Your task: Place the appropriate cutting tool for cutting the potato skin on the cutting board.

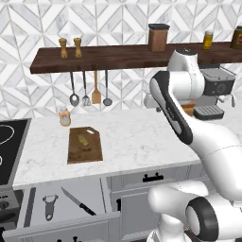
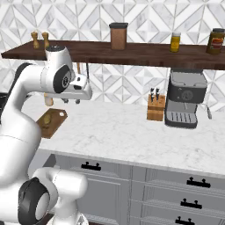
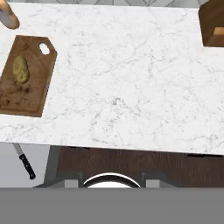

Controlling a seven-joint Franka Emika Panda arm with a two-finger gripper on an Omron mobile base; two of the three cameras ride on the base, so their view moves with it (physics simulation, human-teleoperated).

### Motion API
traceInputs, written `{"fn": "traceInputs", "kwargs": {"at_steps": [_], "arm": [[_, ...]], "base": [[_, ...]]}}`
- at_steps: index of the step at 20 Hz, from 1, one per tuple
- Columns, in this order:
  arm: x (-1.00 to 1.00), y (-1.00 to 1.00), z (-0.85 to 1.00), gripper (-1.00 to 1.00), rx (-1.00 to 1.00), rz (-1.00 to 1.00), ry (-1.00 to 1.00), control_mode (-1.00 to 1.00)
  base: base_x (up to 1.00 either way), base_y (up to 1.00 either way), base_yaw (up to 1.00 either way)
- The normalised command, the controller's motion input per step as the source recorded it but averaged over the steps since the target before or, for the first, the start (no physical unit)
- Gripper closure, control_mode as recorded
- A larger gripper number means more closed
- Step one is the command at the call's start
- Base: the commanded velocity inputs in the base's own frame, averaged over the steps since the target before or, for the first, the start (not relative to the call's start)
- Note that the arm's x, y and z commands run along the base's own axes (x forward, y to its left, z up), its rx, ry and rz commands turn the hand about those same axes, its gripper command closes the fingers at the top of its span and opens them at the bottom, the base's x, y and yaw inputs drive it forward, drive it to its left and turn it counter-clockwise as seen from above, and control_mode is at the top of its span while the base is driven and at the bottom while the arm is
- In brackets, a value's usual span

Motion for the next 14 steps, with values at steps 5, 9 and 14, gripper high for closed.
{"fn": "traceInputs", "kwargs": {"at_steps": [5, 9, 14], "arm": [[-0.48, 0.08, -0.11, -1.00, 0.00, 0.00, -0.02, -1.00], [-0.95, 0.71, -0.54, -1.00, -0.01, 0.00, 0.02, -1.00], [-0.67, 1.00, -0.63, -1.00, -0.11, 0.02, 0.15, -1.00]], "base": [[0.00, 0.00, 0.00], [0.00, 0.00, 0.00], [0.00, 0.00, 0.00]]}}
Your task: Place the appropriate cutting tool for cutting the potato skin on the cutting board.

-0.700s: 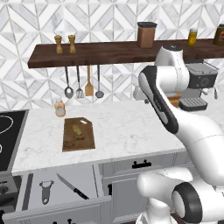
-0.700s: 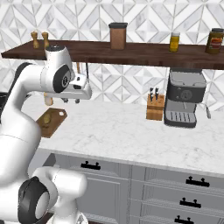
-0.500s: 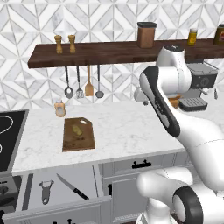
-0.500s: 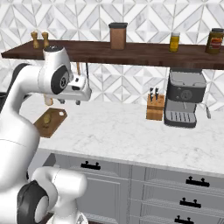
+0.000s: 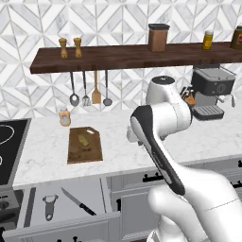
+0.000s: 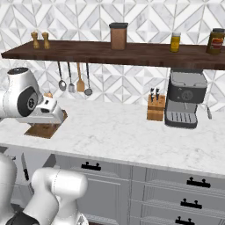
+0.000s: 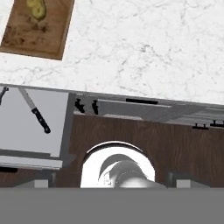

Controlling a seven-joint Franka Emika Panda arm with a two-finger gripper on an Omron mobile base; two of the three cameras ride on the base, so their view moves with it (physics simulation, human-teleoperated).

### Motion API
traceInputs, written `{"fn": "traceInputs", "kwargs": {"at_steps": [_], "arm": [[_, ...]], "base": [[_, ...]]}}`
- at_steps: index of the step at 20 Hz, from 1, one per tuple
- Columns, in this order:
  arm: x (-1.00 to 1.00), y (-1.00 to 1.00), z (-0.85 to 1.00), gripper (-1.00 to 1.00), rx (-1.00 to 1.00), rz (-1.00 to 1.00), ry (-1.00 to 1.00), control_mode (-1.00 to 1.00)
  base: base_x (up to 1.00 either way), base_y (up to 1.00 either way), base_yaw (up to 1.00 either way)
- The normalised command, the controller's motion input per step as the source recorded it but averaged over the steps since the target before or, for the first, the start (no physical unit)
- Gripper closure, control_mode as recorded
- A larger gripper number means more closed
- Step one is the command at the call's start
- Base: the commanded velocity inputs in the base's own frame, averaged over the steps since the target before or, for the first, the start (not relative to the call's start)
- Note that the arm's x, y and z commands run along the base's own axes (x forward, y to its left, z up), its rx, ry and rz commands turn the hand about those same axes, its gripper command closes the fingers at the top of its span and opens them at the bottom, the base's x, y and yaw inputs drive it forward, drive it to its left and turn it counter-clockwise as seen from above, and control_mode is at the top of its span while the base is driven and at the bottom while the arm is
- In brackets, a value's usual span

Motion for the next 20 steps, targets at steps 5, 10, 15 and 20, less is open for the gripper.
{"fn": "traceInputs", "kwargs": {"at_steps": [5, 10, 15, 20], "arm": [[-0.28, 0.96, -0.55, -1.00, -0.18, 0.02, 0.31, -1.00], [-0.21, 1.00, -0.44, -1.00, -0.13, 0.01, 0.21, -1.00], [-0.01, 0.90, -0.26, -1.00, -0.15, 0.01, 0.33, -1.00], [0.00, 0.42, -0.53, -1.00, -0.02, 0.00, 0.13, -1.00]], "base": [[0.00, 0.00, 0.00], [0.00, 0.00, 0.00], [0.00, 0.00, 0.00], [0.00, 0.00, 0.00]]}}
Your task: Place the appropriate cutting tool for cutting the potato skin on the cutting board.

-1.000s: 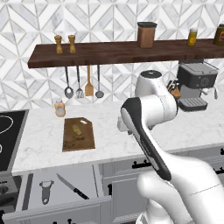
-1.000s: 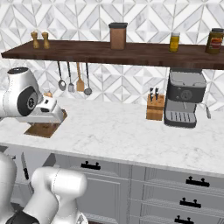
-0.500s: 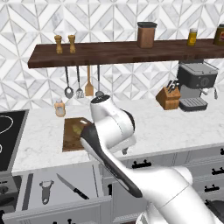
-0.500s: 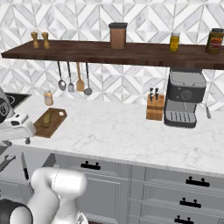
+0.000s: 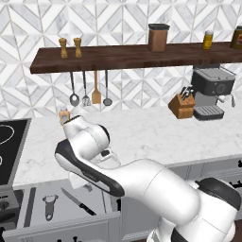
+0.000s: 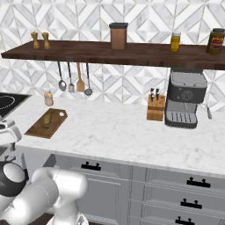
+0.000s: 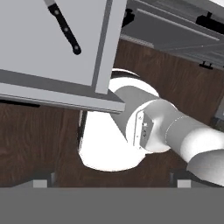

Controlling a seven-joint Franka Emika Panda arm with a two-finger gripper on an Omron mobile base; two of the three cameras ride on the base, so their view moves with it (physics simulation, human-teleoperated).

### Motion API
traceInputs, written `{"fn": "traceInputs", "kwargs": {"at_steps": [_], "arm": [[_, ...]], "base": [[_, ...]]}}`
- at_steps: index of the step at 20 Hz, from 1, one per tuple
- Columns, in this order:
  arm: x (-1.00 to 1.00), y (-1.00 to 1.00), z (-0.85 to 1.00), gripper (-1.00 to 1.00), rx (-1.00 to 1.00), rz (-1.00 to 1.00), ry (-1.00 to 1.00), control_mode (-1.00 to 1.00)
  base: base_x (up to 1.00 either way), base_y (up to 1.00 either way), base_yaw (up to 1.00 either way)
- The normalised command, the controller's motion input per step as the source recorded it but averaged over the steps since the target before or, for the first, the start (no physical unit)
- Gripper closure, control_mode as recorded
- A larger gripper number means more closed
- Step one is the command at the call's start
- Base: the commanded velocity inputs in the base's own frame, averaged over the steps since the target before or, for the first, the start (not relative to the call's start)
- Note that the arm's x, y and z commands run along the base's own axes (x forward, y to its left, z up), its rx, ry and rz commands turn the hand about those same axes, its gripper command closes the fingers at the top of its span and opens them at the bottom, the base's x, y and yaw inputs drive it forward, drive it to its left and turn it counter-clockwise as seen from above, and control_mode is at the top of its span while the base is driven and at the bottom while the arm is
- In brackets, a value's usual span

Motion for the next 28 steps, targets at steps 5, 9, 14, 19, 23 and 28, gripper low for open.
{"fn": "traceInputs", "kwargs": {"at_steps": [5, 9, 14, 19, 23, 28], "arm": [[-0.02, 0.25, -0.62, -1.00, 0.04, 0.00, -0.09, -1.00], [0.01, 0.19, -0.62, -1.00, 0.13, 0.00, -0.08, -1.00], [0.05, 0.41, -0.50, -1.00, 0.08, 0.00, 0.01, -1.00], [0.13, 0.55, -0.36, -1.00, 0.02, 0.00, 0.01, -1.00], [0.14, 0.46, -0.26, -1.00, 0.00, 0.00, 0.00, -1.00], [0.29, 0.32, -0.04, -1.00, 0.01, 0.00, -0.06, -1.00]], "base": [[0.00, 0.00, 0.00], [0.00, 0.00, 0.00], [0.00, 0.00, 0.00], [0.00, 0.00, 0.00], [0.00, 0.00, 0.00], [0.00, 0.00, 0.00]]}}
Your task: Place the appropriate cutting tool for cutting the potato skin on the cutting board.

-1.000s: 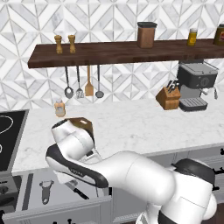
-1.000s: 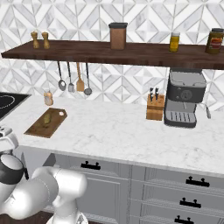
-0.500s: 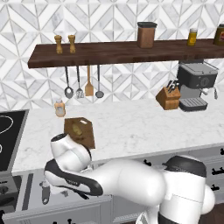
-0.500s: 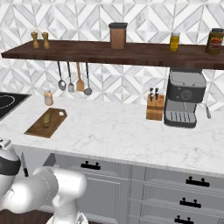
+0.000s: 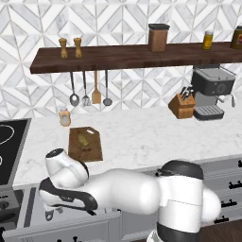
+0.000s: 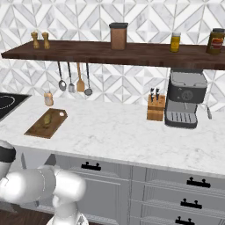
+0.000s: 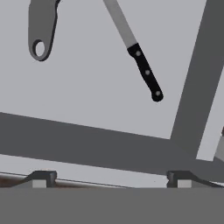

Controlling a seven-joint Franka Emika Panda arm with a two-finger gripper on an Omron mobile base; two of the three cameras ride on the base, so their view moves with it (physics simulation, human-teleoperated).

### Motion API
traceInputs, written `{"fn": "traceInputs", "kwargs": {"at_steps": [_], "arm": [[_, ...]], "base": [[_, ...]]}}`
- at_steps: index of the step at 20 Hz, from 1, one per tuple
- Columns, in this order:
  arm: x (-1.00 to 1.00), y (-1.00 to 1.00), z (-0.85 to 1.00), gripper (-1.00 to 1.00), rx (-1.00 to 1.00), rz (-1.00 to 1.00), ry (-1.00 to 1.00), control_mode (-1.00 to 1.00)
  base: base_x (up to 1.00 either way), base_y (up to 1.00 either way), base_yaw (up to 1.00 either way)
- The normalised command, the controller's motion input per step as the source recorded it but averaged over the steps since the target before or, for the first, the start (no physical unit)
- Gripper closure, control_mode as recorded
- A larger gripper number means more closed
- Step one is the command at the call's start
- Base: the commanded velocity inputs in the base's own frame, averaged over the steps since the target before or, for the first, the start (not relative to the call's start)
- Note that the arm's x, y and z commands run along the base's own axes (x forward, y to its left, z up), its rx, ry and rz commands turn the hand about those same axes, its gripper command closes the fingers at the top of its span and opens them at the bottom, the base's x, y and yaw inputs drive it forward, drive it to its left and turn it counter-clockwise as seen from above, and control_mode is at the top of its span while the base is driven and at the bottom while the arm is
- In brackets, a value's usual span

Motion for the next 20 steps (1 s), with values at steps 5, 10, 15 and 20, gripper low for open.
{"fn": "traceInputs", "kwargs": {"at_steps": [5, 10, 15, 20], "arm": [[0.13, 0.01, -0.23, -1.00, 0.02, 0.00, -0.02, -1.00], [0.07, 0.00, -0.45, -1.00, 0.04, 0.00, 0.00, -1.00], [-0.08, -0.06, -0.65, -1.00, 0.06, 0.00, 0.00, -1.00], [-0.45, -0.15, -0.29, -1.00, 0.09, -0.01, 0.01, -1.00]], "base": [[0.00, 0.00, 0.00], [0.00, 0.00, 0.00], [0.00, 0.00, 0.00], [0.00, 0.00, 0.00]]}}
